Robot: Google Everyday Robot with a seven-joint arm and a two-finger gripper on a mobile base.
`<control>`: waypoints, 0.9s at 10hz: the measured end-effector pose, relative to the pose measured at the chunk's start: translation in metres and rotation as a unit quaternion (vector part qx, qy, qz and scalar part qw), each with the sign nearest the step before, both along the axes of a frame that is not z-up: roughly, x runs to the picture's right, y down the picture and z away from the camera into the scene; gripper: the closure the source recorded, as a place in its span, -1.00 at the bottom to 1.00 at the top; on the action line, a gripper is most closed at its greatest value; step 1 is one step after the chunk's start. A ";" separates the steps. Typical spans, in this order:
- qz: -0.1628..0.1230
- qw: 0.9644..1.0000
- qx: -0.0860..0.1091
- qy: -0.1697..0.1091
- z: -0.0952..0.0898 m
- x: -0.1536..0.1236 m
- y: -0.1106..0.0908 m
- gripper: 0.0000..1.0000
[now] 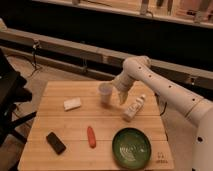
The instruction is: Pick up the ceramic cup
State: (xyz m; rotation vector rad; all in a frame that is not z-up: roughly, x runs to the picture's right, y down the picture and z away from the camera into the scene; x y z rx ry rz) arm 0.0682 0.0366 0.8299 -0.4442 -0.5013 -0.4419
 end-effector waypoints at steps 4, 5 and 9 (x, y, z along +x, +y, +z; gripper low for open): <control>-0.037 0.999 0.009 0.023 0.006 -0.010 0.001 -0.60; -0.045 0.999 0.009 0.029 0.010 -0.013 0.002 -0.60; -0.065 0.996 -0.004 0.057 0.036 -0.006 0.010 -0.60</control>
